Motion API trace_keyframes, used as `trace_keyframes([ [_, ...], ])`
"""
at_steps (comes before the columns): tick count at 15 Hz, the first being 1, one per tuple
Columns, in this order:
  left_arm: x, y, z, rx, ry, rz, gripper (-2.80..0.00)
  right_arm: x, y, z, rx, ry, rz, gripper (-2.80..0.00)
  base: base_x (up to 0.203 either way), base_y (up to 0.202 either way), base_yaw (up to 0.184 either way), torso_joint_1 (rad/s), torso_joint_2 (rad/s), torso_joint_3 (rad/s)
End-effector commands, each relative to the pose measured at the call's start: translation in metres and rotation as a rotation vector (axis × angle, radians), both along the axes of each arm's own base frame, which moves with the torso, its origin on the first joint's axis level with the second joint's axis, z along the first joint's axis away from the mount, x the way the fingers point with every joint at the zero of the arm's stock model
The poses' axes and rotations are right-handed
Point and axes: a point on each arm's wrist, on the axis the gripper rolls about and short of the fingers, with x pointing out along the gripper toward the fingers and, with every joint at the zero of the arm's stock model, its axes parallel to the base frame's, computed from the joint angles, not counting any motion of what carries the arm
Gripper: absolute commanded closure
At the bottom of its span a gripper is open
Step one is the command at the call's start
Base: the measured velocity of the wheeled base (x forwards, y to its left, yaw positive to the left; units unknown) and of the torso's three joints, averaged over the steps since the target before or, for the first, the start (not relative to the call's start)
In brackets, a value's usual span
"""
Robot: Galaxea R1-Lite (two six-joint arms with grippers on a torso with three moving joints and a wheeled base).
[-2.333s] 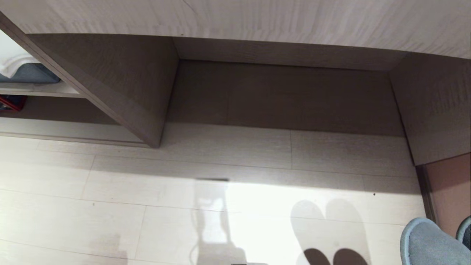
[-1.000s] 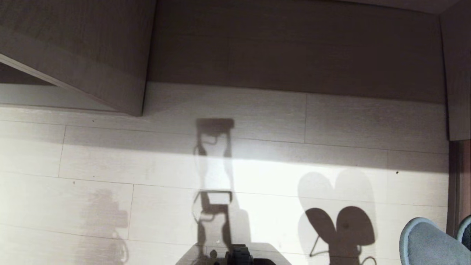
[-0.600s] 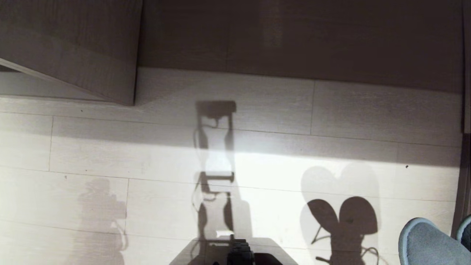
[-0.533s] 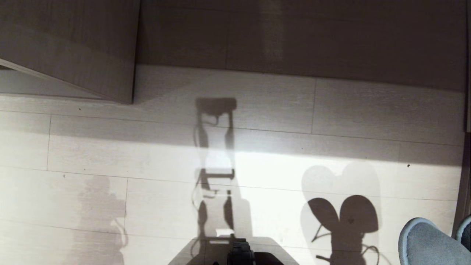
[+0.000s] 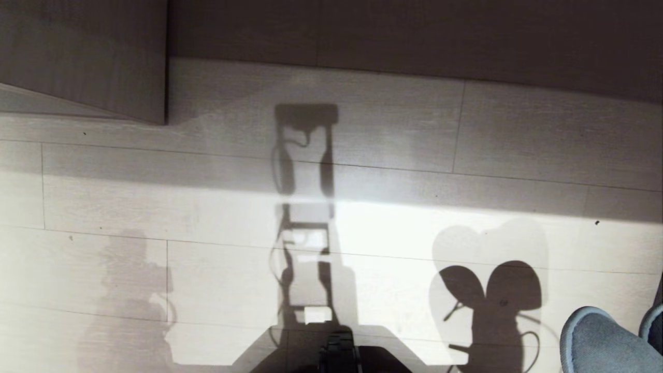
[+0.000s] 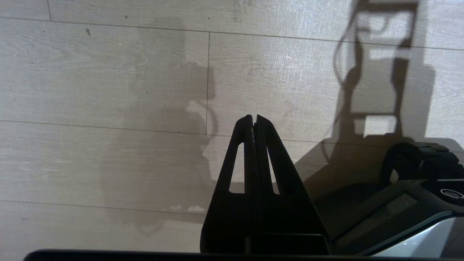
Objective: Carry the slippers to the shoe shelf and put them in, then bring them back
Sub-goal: Place the slippers on the floor
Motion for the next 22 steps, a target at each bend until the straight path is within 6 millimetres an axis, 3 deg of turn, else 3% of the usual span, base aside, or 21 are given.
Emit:
trace_keyframes([
  [1, 0.0, 0.0, 0.0, 0.0, 0.001, 0.0, 0.0, 0.0, 0.0, 0.0, 0.0, 0.001, 0.001, 0.0, 0.0, 0.0, 0.0, 0.003, 0.0, -0.196],
  [11, 0.0, 0.0, 0.0, -0.001, 0.0, 0.0, 0.0, 0.0, 0.0, 0.001, 0.005, -0.004, -0.001, 0.0, 0.0, 0.0, 0.0, 0.003, 0.0, -0.103],
  [15, 0.0, 0.0, 0.0, 0.001, 0.001, 0.001, 0.0, 0.003, 0.0, 0.047, 0.013, 0.012, 0.002, 0.0, 0.0, 0.0, 0.0, 0.0, 0.0, 0.0],
  [18, 0.0, 0.0, 0.0, 0.001, 0.0, -0.001, 0.0, 0.052, 0.0, 0.087, 0.019, 0.149, 0.001, 0.0, 0.0, 0.0, 0.0, 0.0, 0.0, 0.0],
  [22, 0.0, 0.0, 0.0, 0.003, 0.0, 0.001, 0.0, 0.155, 0.0, 0.126, 0.0, 0.134, -0.013, 0.0, 0.0, 0.0, 0.0, 0.0, 0.0, 0.0],
])
